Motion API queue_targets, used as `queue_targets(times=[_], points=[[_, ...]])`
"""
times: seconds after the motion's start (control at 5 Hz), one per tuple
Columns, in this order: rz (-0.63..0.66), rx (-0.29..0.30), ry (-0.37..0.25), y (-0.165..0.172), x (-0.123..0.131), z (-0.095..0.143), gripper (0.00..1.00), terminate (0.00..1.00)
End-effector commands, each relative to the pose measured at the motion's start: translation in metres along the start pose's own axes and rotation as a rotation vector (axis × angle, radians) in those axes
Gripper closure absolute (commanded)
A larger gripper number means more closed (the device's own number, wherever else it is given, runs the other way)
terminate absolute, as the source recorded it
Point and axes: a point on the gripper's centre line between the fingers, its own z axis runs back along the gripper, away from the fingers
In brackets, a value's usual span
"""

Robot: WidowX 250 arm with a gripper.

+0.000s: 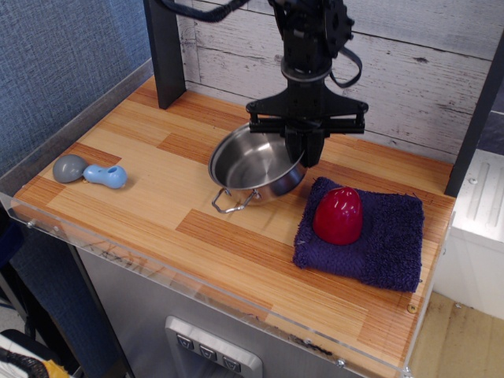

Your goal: Move the pot between the blue spoon and purple towel

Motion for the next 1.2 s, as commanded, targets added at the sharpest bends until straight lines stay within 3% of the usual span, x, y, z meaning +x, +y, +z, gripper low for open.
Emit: queue_targets(times=[0.0, 0.4, 0.6, 1.0], points=[[0.017, 0.008, -0.003, 0.004, -0.003, -0.004, 1.0, 0.0], [0.147, 0.027, -0.038, 0.017, -0.001, -0.012, 1.0, 0.0], [0.193, 0.036, -0.052, 0.019, 0.0, -0.01, 0.0, 0.0], [0.201, 0.048, -0.036, 0.018, -0.001, -0.006, 0.0, 0.0]])
